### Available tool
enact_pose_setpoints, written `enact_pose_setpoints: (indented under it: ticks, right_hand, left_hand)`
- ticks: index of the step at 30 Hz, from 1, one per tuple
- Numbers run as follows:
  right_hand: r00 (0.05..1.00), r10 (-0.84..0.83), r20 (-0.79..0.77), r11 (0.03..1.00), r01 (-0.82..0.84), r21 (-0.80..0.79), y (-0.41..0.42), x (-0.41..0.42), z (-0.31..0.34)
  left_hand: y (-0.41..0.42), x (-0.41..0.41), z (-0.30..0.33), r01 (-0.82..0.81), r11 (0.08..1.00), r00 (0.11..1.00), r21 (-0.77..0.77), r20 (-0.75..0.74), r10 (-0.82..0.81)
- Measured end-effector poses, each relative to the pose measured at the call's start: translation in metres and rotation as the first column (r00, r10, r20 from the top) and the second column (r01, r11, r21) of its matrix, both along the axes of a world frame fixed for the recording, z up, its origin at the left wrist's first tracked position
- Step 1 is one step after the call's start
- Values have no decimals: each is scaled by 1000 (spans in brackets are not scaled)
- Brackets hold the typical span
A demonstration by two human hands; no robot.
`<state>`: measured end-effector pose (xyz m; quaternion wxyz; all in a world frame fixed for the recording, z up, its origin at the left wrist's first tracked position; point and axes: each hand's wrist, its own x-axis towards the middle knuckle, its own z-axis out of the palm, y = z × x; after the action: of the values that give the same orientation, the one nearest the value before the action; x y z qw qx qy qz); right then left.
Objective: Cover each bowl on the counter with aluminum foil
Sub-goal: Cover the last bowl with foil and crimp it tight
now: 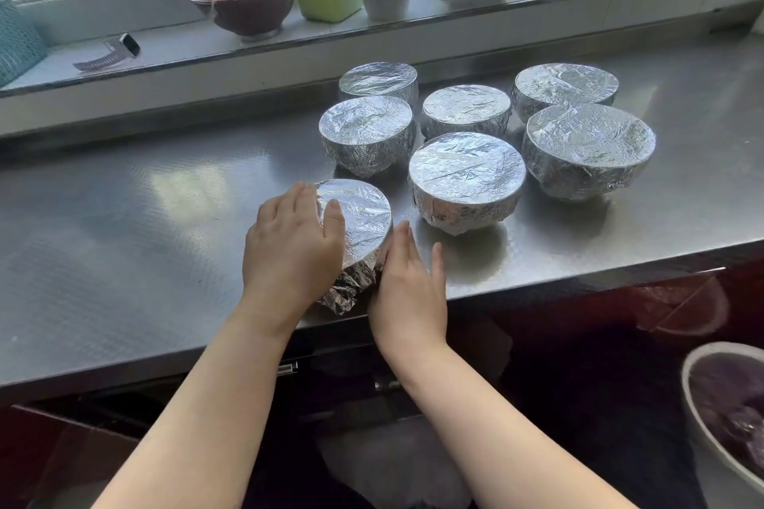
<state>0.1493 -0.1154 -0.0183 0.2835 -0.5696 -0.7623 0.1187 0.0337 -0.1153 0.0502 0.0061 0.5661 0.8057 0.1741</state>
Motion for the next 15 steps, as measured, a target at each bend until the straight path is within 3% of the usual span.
enact_pose_setpoints:
  ticks: [2,5,6,8,11,13,15]
  right_hand:
    - [979,60,195,997,-50,-57,-3,4,2]
    - [962,109,250,984,-68,-166,-1,18,12]
    - [982,97,163,983,-69,-167,0,23,16]
    - [985,37,-171,988,-62,-140,1,29,20]
    - [817,27,-576,999,-49,-23,0,27,25]
    - [731,129,-670,992,-102,79,4,19,27]
    - [735,228,-639,972,-214,100,8,11,26]
  left_hand:
    - [0,1,1,-7,1000,1000,-6,-4,7]
    - [0,2,1,-10,1000,1000,-24,-7,10]
    - [1,2,1,-14,1000,1000,-28,-9,14]
    - [2,2,0,-23,999,1000,-27,-17,23]
    - [3,6,-1,-55,998,998,-36,-21,54]
    - [3,9,0,-69,997,997,-41,-21,68]
    - [3,11,1,-79,996,997,-51,-11,78]
